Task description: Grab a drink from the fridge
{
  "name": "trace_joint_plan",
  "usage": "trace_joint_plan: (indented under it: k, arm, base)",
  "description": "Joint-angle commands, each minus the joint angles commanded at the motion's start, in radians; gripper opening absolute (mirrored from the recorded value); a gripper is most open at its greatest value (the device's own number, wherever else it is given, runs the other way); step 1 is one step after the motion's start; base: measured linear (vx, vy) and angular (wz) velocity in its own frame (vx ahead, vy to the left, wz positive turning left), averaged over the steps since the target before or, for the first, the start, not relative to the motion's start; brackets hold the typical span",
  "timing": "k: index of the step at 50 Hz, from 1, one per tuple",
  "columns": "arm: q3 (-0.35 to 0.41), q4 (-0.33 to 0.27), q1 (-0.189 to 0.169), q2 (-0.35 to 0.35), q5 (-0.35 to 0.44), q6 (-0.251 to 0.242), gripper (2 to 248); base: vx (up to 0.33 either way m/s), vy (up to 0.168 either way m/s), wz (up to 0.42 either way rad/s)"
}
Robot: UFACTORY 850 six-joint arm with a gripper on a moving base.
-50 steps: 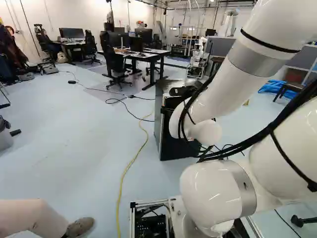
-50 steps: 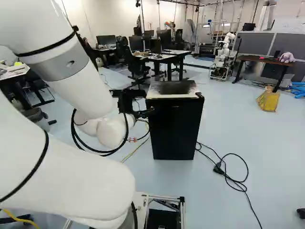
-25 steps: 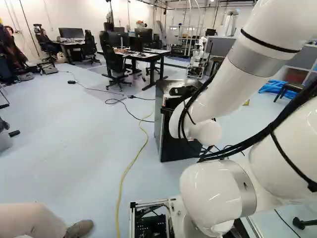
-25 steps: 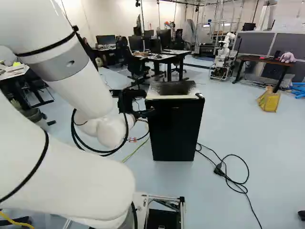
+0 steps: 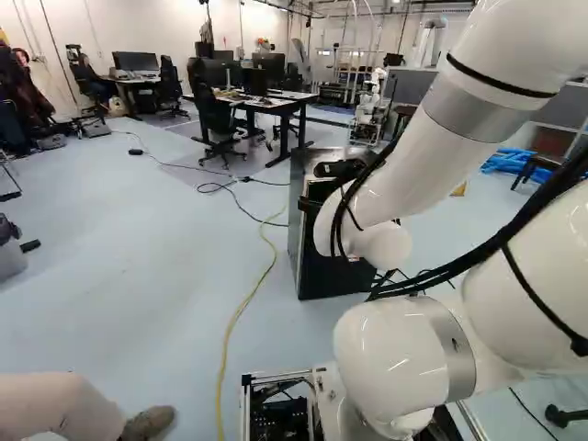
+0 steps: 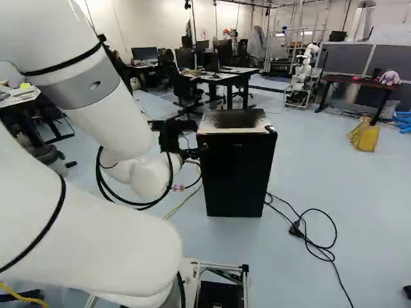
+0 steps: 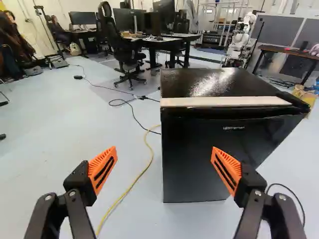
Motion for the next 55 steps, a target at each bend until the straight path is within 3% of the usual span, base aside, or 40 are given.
trace_joint_plan:
  k: [55]
  arm:
    - [0.000, 0.000, 0.013, 0.000, 0.000, 0.000, 247]
  base:
    - [-0.002, 0.050, 0.008]
